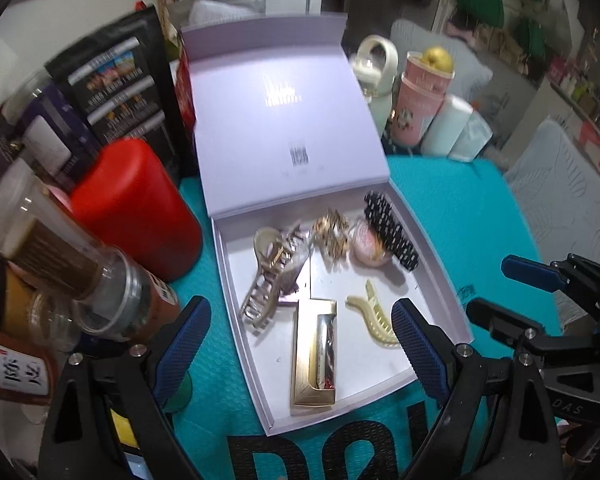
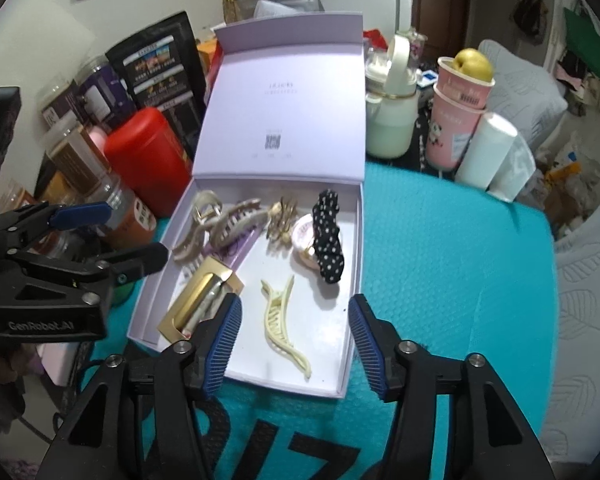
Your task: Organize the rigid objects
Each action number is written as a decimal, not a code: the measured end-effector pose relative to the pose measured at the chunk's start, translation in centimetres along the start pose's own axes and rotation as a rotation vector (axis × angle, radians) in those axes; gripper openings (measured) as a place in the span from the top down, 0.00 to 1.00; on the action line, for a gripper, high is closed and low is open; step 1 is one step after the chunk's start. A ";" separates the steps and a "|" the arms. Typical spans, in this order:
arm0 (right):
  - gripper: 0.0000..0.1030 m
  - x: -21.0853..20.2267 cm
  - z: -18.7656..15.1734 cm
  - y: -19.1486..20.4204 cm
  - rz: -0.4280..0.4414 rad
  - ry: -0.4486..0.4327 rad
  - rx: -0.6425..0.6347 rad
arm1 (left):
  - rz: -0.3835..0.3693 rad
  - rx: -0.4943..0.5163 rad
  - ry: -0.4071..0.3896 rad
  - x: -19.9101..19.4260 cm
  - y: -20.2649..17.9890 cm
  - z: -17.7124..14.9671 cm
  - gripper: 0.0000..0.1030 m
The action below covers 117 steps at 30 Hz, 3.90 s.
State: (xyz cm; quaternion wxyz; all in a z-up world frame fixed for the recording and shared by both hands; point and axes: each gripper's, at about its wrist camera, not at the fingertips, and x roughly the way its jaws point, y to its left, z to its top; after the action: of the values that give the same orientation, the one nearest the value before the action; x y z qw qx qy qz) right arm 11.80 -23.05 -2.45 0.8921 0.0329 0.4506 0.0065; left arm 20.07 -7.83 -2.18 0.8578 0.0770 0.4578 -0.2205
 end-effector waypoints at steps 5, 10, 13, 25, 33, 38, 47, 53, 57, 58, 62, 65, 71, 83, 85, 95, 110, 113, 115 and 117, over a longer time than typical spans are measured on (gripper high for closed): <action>0.32 -2.2 0.5 0.4 -0.017 -0.041 -0.012 | 0.019 -0.014 -0.026 -2.1 0.4 0.4 0.10; 0.27 -4.3 0.5 0.9 -0.021 -0.089 -0.022 | 0.033 -0.040 -0.055 -4.6 0.7 0.3 0.10; 0.26 -5.8 0.4 1.4 -0.030 -0.110 -0.029 | 0.066 -0.049 -0.060 -6.2 0.5 0.2 0.10; 0.23 -11.6 -2.0 2.8 -0.046 -0.152 -0.023 | 0.123 -0.057 -0.119 -12.2 -0.7 -2.7 0.10; 0.23 -13.8 -4.7 2.8 -0.036 -0.146 0.013 | 0.134 -0.075 -0.118 -14.6 -1.9 -5.8 0.10; 0.23 -14.3 -6.6 2.5 -0.030 -0.140 0.012 | 0.152 -0.093 -0.120 -15.3 -2.8 -7.8 0.10; 0.23 -14.9 -9.9 2.2 -0.029 -0.126 -0.009 | 0.150 -0.135 -0.116 -15.9 -4.5 -11.3 0.10; 0.23 -15.6 -11.1 1.9 -0.021 -0.127 -0.019 | 0.158 -0.162 -0.114 -16.4 -5.3 -13.0 0.10; 0.23 -15.7 -11.3 1.6 -0.014 -0.127 -0.017 | 0.171 -0.165 -0.121 -16.8 -5.8 -13.4 0.10; 0.23 -15.7 -11.3 1.5 -0.011 -0.125 -0.016 | 0.174 -0.166 -0.123 -16.8 -5.8 -13.5 0.10; 0.23 -15.8 -11.5 1.4 -0.008 -0.124 -0.016 | 0.177 -0.175 -0.124 -16.9 -5.9 -13.5 0.10; 0.23 -15.9 -11.5 1.3 -0.010 -0.129 -0.021 | 0.181 -0.176 -0.128 -17.0 -6.1 -13.5 0.10; 0.23 -15.8 -11.4 1.3 0.000 -0.126 -0.038 | 0.189 -0.188 -0.117 -16.9 -6.1 -13.5 0.10; 0.22 -15.9 -11.4 1.4 0.006 -0.125 -0.054 | 0.217 -0.202 -0.122 -17.2 -6.1 -13.8 0.10; 0.23 -15.9 -11.5 1.4 0.005 -0.124 -0.054 | 0.210 -0.206 -0.120 -17.1 -6.1 -13.9 0.10; 0.23 -16.1 -11.7 1.1 -0.002 -0.126 -0.059 | 0.241 -0.181 -0.133 -17.3 -7.0 -13.9 0.10; 0.23 -16.6 -11.9 0.7 -0.014 -0.126 -0.061 | 0.232 -0.167 -0.113 -17.2 -7.4 -13.6 0.10; 0.23 -16.6 -11.9 0.5 -0.018 -0.124 -0.064 | 0.229 -0.159 -0.107 -17.1 -7.7 -13.6 0.10; 0.23 -16.7 -11.9 0.4 -0.020 -0.124 -0.064 | 0.230 -0.155 -0.107 -17.0 -7.8 -13.5 0.10; 0.23 -16.6 -11.8 0.3 -0.020 -0.123 -0.065 | 0.230 -0.153 -0.104 -16.9 -7.9 -13.5 0.10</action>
State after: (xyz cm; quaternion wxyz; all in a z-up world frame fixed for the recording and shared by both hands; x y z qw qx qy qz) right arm -7.50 -22.81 3.93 0.9186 -0.0001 0.3950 0.0102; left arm -1.83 -5.16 4.49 0.9034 0.0517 0.4163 -0.0892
